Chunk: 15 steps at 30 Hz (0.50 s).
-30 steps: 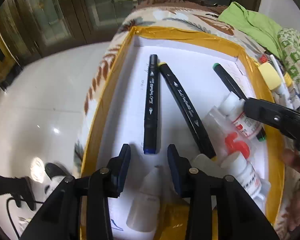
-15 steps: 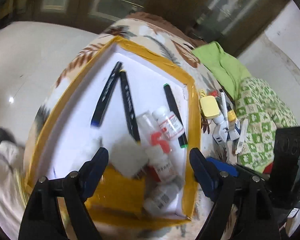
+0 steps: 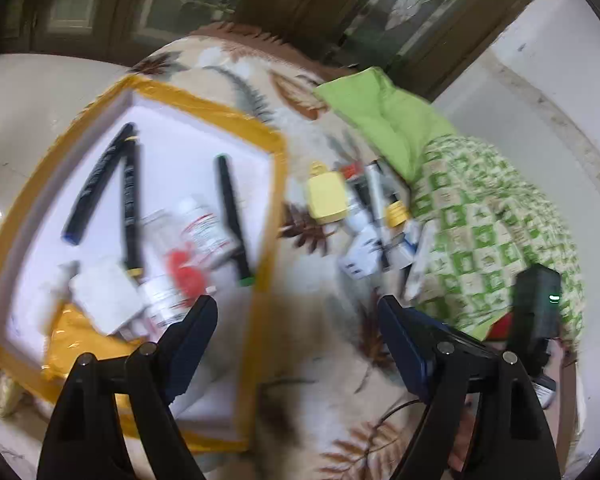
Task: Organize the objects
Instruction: 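Grasp the white charger with the right tool while the left tool grasps the yellow keychain pouch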
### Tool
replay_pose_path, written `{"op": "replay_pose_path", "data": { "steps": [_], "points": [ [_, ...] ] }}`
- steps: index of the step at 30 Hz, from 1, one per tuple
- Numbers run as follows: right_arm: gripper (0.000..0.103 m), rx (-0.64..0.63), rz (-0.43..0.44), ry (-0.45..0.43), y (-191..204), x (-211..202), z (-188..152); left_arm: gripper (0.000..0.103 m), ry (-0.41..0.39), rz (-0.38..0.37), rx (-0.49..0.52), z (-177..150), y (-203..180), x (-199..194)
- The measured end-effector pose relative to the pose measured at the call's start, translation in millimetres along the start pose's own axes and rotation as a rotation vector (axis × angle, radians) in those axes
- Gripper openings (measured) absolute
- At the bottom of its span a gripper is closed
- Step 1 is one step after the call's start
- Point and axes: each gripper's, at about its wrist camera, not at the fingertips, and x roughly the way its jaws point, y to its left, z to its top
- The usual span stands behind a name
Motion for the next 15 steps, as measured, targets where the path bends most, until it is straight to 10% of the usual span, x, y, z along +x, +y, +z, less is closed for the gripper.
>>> {"op": "replay_pose_path", "data": {
  "steps": [15],
  "points": [
    [0.056,0.262,-0.168,0.036,-26.9,71.5,59.4,0.082,0.078,0.05,0.023,78.8,-47.4,75.7]
  ]
}}
